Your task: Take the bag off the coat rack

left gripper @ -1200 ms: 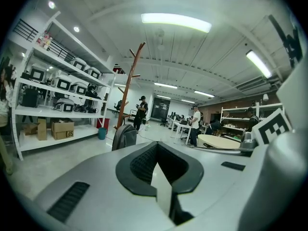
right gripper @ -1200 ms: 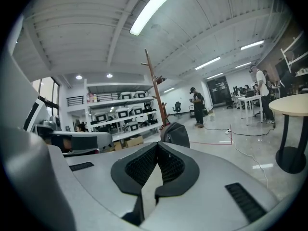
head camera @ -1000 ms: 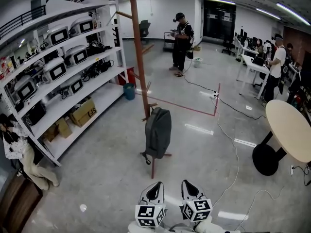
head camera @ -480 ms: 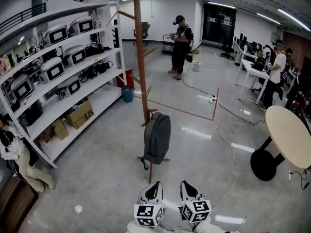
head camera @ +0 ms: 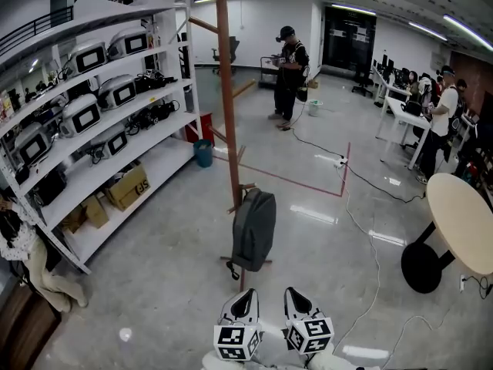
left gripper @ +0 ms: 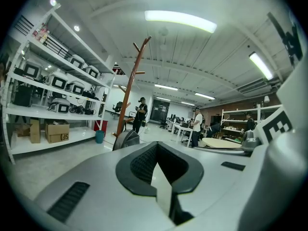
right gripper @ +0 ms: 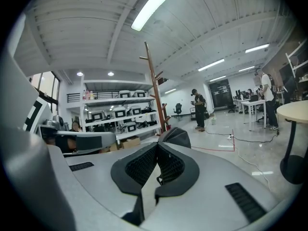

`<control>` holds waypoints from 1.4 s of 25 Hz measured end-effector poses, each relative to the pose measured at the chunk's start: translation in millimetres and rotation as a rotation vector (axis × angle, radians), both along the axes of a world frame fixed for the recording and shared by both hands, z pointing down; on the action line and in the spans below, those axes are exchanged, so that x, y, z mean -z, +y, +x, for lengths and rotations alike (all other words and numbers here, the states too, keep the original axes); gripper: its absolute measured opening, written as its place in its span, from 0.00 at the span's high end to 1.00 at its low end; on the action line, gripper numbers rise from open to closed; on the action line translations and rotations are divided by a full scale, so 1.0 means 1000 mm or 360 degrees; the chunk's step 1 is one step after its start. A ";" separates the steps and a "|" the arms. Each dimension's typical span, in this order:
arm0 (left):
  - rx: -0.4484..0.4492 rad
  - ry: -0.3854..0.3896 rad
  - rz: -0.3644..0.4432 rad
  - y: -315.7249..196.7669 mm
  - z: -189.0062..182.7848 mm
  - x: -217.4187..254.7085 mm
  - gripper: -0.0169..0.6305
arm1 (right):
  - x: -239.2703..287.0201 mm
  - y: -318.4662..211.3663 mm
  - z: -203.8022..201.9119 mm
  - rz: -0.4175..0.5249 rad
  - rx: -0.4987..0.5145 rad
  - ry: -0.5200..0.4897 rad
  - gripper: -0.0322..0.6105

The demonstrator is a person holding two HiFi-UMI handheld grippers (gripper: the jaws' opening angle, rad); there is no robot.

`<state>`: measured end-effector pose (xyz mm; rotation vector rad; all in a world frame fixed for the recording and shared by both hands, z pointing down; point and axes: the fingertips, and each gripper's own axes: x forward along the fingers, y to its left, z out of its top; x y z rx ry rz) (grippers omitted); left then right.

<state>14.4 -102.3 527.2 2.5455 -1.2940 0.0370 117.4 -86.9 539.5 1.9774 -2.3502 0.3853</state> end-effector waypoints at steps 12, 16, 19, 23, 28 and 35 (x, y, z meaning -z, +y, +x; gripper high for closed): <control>-0.0004 0.0014 0.0009 -0.054 0.002 0.004 0.97 | 0.004 -0.059 -0.007 0.0001 0.0034 0.0024 0.93; 0.0005 0.0017 -0.0003 -0.071 0.000 0.004 0.97 | 0.004 -0.074 -0.007 -0.0003 0.0031 0.0023 0.93; -0.0008 0.0010 -0.0006 -0.083 0.002 0.002 0.97 | 0.002 -0.085 -0.005 -0.0010 0.0018 0.0017 0.93; -0.0019 0.0003 -0.0019 -0.101 0.005 -0.001 0.97 | 0.003 -0.101 -0.001 0.0015 0.0006 -0.0010 0.93; -0.0044 -0.0009 -0.0025 -0.122 0.009 -0.005 0.97 | -0.001 -0.122 0.004 0.0011 -0.0015 -0.0028 0.93; -0.0075 -0.0022 -0.0040 -0.152 0.010 -0.008 0.97 | -0.005 -0.151 0.000 -0.0020 -0.0020 -0.0032 0.93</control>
